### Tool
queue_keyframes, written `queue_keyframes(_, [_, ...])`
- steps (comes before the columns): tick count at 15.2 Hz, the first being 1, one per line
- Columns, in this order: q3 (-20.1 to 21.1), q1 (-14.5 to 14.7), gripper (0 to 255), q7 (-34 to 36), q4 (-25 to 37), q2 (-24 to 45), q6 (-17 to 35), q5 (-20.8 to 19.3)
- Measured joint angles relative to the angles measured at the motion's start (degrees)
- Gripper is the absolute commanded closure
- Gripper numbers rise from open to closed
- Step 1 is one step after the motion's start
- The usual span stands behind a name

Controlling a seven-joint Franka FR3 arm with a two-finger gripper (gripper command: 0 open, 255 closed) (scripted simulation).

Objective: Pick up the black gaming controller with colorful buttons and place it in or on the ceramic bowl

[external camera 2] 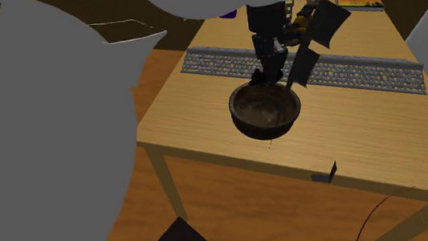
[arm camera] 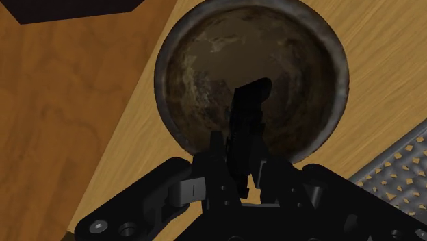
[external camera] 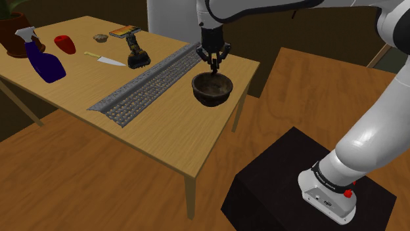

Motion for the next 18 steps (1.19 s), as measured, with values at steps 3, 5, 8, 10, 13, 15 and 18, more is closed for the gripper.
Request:
queue_keyframes(3, [-0.12, -0.19, 255, 0.32, -2.32, 0.06, 2.34, -0.11])
queue_keyframes(5, [-0.18, -0.32, 255, 0.56, -3.85, 0.00, 3.82, -0.15])
queue_keyframes(8, [-0.27, -0.31, 255, 1.14, -5.65, 0.54, 5.97, -0.57])
queue_keyframes(10, [-0.35, -0.44, 255, 1.41, -7.26, 0.56, 7.56, -0.70])
queue_keyframes(13, [-0.35, -0.37, 255, 1.65, -7.59, 0.77, 8.05, -0.85])
queue_keyframes(15, [-0.35, -0.38, 255, 1.66, -7.65, 0.76, 8.11, -0.84])
queue_keyframes(18, [-0.35, -0.38, 0, 1.66, -7.67, 0.75, 8.13, -0.84])
